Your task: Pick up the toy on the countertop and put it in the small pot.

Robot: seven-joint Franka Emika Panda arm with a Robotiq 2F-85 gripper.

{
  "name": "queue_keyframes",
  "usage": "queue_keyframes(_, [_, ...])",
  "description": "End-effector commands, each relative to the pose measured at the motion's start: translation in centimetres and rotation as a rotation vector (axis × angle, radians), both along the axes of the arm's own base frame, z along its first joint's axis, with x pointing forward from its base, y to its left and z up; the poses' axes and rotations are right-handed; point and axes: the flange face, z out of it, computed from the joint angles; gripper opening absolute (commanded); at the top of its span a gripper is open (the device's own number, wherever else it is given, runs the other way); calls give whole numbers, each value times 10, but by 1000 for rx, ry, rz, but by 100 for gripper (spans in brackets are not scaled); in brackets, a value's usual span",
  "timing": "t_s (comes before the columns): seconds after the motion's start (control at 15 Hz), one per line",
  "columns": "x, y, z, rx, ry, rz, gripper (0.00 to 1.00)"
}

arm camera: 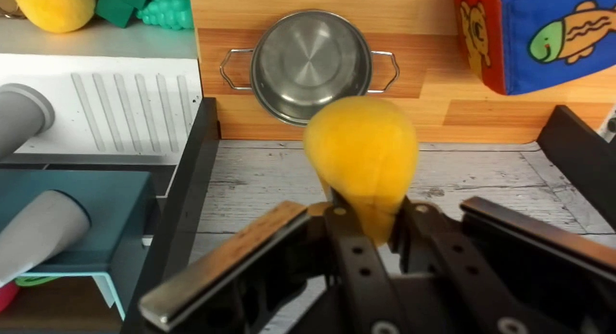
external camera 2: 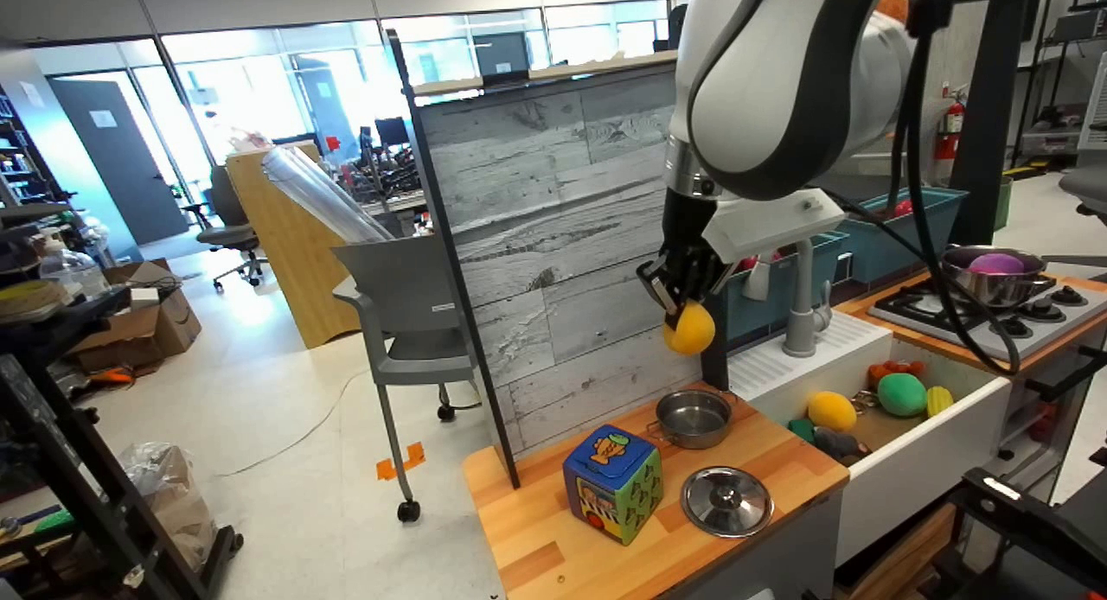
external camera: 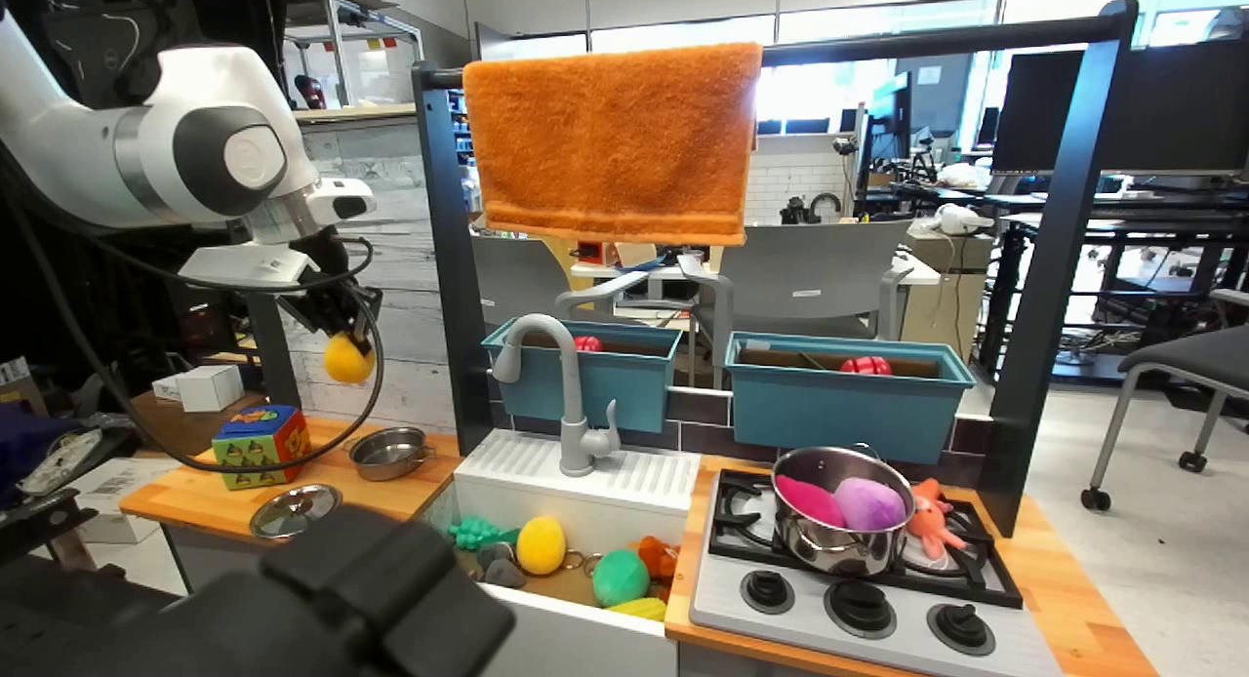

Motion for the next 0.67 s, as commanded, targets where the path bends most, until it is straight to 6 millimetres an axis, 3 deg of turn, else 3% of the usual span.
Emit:
queue_keyframes(0.0, [13,4,-10,-12,54,-29,5])
queue_keyframes(0.27, [27,-7,-25,-15,93,-62,5])
queue_keyframes(0.6, [35,-6,-55,-24,114,-73,5])
